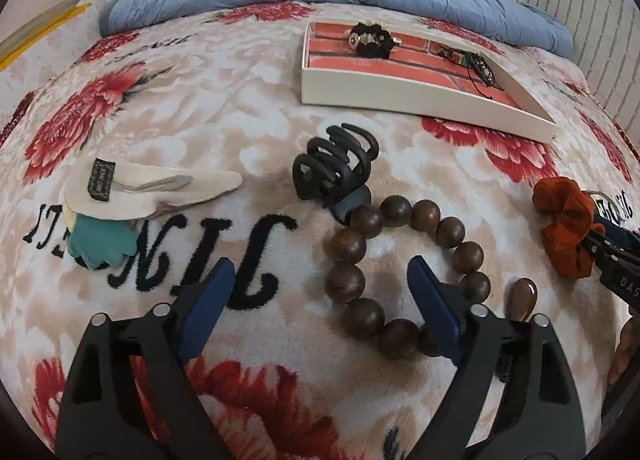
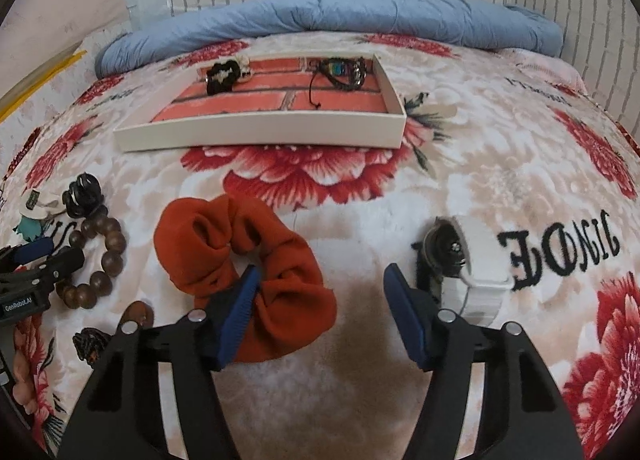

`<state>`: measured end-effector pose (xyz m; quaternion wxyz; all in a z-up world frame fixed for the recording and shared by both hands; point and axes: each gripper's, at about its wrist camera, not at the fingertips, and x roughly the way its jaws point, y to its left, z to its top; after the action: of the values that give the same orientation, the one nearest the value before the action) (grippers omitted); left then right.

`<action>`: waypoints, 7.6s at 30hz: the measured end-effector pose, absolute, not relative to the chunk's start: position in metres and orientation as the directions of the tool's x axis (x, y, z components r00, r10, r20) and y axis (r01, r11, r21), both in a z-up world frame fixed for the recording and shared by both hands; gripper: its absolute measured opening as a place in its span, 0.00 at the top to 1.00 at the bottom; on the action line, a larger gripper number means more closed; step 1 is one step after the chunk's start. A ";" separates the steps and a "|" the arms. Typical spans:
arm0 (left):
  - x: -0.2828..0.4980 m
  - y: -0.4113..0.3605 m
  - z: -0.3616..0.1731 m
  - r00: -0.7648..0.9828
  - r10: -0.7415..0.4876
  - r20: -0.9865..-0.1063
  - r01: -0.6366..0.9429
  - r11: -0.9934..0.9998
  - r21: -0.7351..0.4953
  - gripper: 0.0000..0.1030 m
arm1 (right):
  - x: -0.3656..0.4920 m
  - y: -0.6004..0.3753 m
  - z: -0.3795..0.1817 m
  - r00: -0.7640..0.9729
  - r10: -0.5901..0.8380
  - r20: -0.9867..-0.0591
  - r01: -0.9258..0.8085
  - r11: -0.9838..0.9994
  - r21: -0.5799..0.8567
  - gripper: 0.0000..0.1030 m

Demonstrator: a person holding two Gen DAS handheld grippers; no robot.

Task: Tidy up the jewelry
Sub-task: 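Grasp the wooden bead bracelet with left tool while right tool grasps orange scrunchie, then carry bracelet and scrunchie over the tray and open both tools, then move both tools back over the remaining jewelry, then grasp the dark knotted charm with left tool while right tool grasps white watch band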

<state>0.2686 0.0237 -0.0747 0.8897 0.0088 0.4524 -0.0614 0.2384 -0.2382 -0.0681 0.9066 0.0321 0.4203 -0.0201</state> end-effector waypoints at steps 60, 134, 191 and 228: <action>0.242 0.010 -0.038 0.700 -0.112 -0.705 0.173 0.985 0.016 0.83 | 0.222 -0.227 -0.035 0.750 0.037 -0.660 -0.008 0.999 0.047 0.86; 0.568 -0.063 -0.033 0.576 -0.022 -0.817 0.200 0.973 0.114 0.72 | 0.517 -0.291 -0.045 0.574 -0.132 -0.808 0.158 0.986 -0.049 0.80; 0.301 0.066 0.039 0.730 -0.074 -0.680 0.051 0.997 -0.054 0.05 | 0.288 -0.297 0.011 0.699 -0.147 -0.700 0.143 0.988 -0.065 0.08; 0.188 -0.046 -0.064 0.652 -0.189 -0.734 0.256 0.966 -0.021 0.05 | 0.218 -0.312 -0.066 0.670 -0.201 -0.715 0.170 0.979 -0.116 0.08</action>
<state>0.1879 -0.0459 -0.0636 0.9079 0.0422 0.3986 -0.1226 0.2175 -0.3119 -0.0660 0.9135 -0.0197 0.3934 -0.1018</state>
